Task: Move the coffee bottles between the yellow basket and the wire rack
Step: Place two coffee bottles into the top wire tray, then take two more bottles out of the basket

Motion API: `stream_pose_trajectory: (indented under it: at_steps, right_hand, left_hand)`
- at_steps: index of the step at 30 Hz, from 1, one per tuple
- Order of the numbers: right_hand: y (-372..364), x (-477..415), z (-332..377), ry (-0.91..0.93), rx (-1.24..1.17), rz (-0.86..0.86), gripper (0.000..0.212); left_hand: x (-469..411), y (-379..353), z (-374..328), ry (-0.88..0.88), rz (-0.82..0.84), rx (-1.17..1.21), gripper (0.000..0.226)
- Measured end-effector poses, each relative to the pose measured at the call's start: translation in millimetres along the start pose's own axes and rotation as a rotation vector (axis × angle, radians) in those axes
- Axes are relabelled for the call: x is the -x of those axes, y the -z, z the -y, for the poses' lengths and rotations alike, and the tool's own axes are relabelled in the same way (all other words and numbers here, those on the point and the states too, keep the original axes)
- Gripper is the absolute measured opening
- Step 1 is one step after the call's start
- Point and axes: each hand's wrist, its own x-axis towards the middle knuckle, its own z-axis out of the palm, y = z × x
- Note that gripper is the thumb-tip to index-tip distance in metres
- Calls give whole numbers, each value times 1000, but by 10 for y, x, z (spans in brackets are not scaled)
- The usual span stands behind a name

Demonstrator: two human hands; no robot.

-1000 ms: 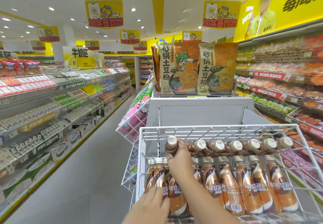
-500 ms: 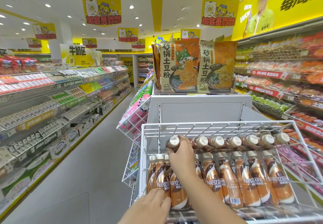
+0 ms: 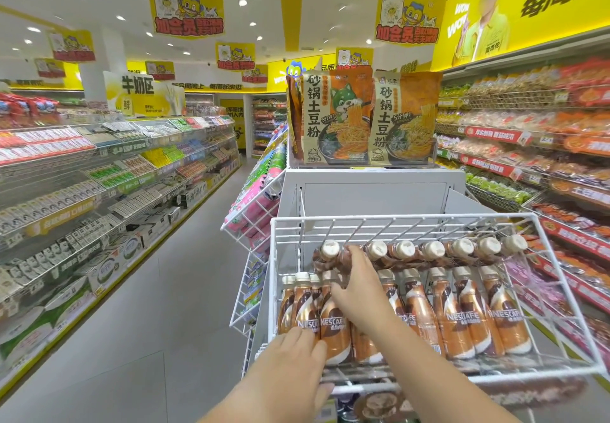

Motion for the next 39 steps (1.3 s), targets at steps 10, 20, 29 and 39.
stream_pose_trajectory:
  at_steps: [10,20,29,39]
  right_hand:
    - [778,829,-302,239,644,243,85]
    - [1480,2132,-899,460,737,328,88]
    - [1088,3422,-2034,429,682,521,88]
    - [-703,5345,-4274,167,674,806,79]
  left_hand:
    - [238,140,-409,257,118,-45,66]
    - [778,-49,-1432,497,58,24,82]
    - [1363,-1302,-2548,533,203,165,79]
    - [2002,-4210,-3667,484,439,293,77]
